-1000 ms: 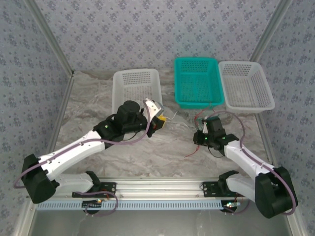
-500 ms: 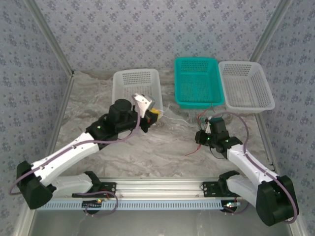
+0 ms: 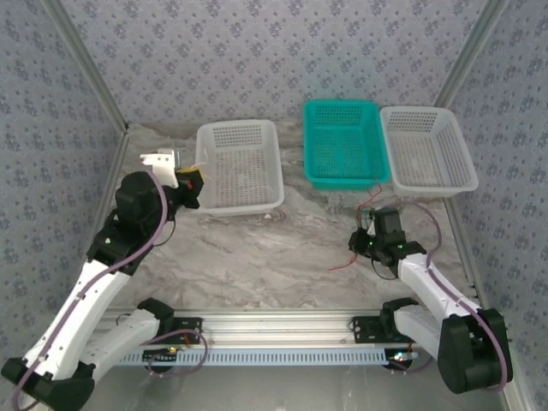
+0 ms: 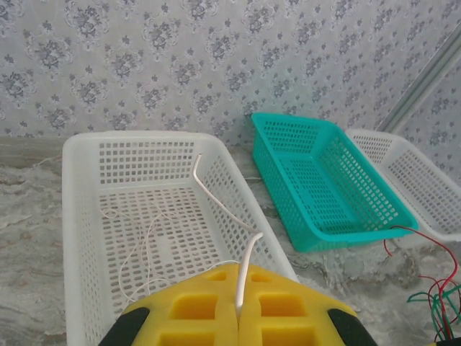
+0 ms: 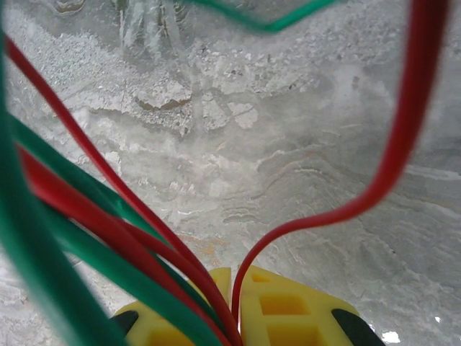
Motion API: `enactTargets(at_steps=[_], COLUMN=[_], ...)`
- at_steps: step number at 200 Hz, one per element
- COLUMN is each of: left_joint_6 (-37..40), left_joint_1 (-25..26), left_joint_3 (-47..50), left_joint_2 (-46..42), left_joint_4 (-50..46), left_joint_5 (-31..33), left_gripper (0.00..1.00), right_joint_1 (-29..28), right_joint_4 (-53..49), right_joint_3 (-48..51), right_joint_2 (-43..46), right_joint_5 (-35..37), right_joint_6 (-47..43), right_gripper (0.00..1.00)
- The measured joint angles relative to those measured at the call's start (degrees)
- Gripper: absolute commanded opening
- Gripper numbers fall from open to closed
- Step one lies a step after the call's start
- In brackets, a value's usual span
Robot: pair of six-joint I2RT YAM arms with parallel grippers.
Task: Untangle the cables
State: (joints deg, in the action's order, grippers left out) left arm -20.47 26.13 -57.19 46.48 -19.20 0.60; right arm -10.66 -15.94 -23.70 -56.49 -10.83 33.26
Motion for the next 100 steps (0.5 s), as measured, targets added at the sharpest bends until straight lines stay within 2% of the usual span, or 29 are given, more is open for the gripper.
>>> enactTargets(at_steps=[42,100], left_joint_6=[-0.04,3.72], left_joint_1=[-1.7,-5.62], left_joint_3=[-6.91,-22.8], left_joint_2=[3.54,12.87], left_joint_4=[-0.39,1.07], left_joint_5=[-4.26,-4.46], left_gripper=[0.0,0.0], right_joint_1=[0.26,0.31], right_joint_4=[0.11,0.07], right_joint_3=[0.28,0.31], right_joint_2=[0.0,0.87], right_joint_5=[-1.25,-1.99], right_joint_6=[0.85,0.87], right_gripper=[0.0,0.0])
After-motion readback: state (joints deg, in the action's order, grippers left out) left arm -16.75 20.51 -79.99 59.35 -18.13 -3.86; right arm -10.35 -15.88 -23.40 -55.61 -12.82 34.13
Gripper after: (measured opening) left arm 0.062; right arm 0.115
